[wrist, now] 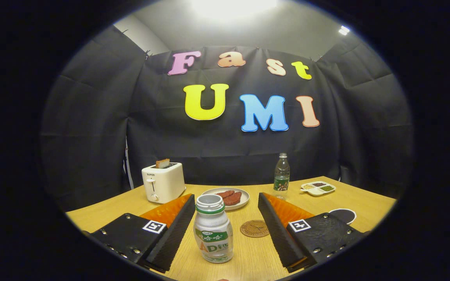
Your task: Take the bottle from table, then pour the juice into the cup, finally place the bottle on the coaster
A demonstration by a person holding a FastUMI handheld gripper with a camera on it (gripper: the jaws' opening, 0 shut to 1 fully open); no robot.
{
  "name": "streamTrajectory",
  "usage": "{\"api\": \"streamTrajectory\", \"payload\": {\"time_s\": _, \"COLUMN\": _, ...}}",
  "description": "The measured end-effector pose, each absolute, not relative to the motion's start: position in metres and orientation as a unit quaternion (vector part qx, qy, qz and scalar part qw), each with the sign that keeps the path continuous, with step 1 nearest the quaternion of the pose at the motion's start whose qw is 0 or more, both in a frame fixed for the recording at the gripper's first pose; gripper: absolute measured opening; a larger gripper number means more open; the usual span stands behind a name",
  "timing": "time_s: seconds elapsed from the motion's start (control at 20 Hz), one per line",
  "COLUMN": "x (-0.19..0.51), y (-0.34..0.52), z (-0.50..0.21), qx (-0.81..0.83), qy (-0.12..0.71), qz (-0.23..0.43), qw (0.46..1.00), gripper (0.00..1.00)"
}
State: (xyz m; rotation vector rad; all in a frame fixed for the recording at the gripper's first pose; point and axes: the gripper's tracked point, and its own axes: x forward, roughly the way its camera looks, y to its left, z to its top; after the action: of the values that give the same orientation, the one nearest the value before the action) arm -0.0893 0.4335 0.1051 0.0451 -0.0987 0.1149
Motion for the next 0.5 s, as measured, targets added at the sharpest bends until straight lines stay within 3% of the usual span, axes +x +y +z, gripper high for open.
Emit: {"api": "streamTrajectory", "payload": {"time_s": 0.5, "x": -0.061, "y": 0.449, "z": 0.059, "qx": 0.057, "qy": -0.017, "qz": 0.073, "qw": 0.996, "gripper": 0.95}}
